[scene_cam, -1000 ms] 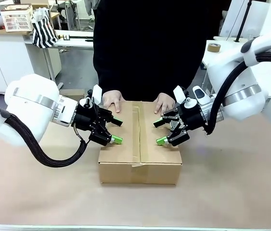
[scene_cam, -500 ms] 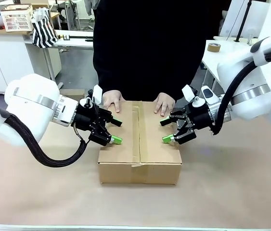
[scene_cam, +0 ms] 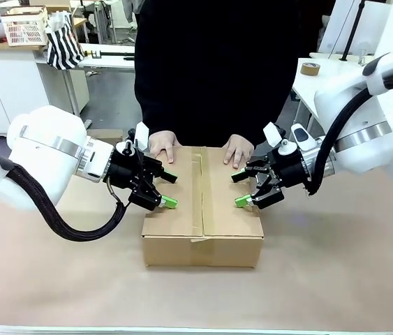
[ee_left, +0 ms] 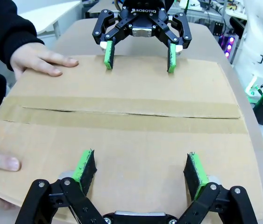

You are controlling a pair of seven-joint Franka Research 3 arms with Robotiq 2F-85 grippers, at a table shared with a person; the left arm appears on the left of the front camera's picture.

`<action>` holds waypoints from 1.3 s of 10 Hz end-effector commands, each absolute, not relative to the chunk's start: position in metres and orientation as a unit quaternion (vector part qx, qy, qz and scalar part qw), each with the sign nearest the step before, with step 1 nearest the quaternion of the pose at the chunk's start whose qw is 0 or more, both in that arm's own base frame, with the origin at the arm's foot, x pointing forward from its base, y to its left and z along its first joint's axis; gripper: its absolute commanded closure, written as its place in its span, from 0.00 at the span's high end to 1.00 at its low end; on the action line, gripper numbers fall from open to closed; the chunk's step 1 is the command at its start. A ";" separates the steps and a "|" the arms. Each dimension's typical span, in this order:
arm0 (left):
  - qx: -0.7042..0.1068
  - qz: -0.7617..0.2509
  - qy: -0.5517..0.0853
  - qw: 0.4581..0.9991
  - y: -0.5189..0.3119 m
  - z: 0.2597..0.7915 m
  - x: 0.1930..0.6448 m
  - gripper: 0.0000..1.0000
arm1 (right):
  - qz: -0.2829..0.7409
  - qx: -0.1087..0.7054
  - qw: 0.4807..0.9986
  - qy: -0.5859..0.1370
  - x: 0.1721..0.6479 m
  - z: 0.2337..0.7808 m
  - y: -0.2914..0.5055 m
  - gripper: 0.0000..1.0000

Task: Pack the gift set into the box.
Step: Press and hold the closed box until the human finishes sealing it.

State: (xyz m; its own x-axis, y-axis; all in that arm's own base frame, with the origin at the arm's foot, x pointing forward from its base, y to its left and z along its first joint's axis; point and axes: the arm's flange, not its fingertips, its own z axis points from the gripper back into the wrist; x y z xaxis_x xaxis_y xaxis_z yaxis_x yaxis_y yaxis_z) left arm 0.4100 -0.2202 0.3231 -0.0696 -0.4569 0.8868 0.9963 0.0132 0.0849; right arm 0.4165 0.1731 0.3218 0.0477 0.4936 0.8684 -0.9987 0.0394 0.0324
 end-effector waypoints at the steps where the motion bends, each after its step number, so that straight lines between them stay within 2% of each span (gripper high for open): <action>1: -0.340 -0.613 -0.402 0.589 -0.219 0.321 0.409 1.00 | 0.596 0.350 0.631 -0.352 0.417 0.322 0.175 1.00; 13: -0.340 -0.613 -0.402 0.589 -0.219 0.321 0.409 1.00 | 0.596 0.350 0.631 -0.352 0.417 0.322 0.175 1.00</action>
State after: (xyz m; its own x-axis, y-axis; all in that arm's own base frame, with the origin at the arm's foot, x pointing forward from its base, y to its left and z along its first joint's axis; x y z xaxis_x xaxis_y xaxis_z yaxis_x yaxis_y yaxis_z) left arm 0.4102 -0.2202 0.3234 -0.0694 -0.4561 0.8872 0.9963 0.0137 0.0850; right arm 0.4165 0.1733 0.3222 0.0465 0.4935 0.8685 -0.9988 0.0389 0.0314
